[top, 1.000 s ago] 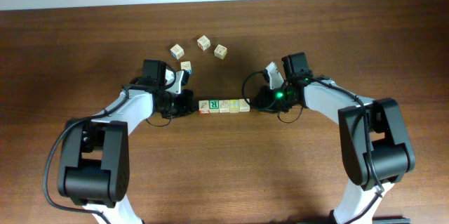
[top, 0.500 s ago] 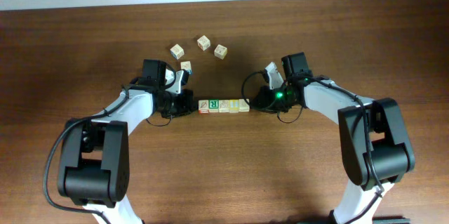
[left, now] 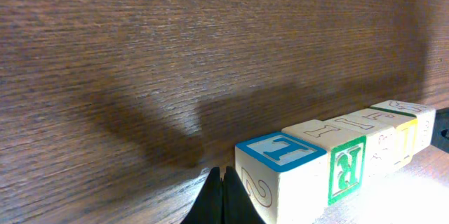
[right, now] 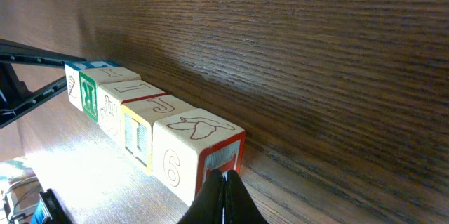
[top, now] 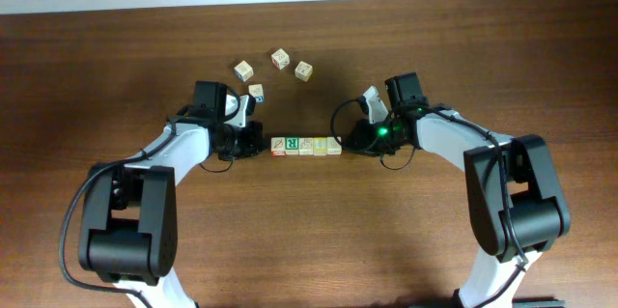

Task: Rotate 5 blocks
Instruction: 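Squeeze the row between the left and right grippers from both ends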

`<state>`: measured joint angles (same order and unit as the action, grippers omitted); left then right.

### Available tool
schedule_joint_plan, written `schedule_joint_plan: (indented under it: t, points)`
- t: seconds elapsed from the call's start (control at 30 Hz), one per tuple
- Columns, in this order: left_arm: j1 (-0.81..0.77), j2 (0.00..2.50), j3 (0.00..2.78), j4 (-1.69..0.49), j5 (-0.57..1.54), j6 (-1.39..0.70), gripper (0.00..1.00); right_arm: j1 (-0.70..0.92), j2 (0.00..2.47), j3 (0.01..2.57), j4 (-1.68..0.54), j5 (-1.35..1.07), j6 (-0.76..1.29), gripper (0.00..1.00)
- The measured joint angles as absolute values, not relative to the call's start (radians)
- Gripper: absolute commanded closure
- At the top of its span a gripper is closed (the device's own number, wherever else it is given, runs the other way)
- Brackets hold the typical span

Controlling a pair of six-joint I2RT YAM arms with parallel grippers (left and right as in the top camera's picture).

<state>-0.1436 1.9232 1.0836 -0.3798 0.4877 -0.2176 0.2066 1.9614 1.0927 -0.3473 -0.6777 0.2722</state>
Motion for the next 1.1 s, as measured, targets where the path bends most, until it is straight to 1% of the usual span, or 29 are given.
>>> schedule_joint_plan:
  t: [0.57,0.87,1.1]
  points:
    - [-0.113,1.923,1.085,-0.377,0.584,-0.217,1.0,0.207,1.961,1.093,-0.354,-0.678,0.269,0.96]
    - [-0.091,1.923,1.085,-0.395,0.675,-0.217,1.0,0.207,1.961,1.093,-0.354,-0.678,0.267,0.96]
    - [-0.091,1.923,1.085,-0.446,0.647,-0.203,1.0,0.207,1.961,1.092,-0.355,-0.678,0.265,0.96]
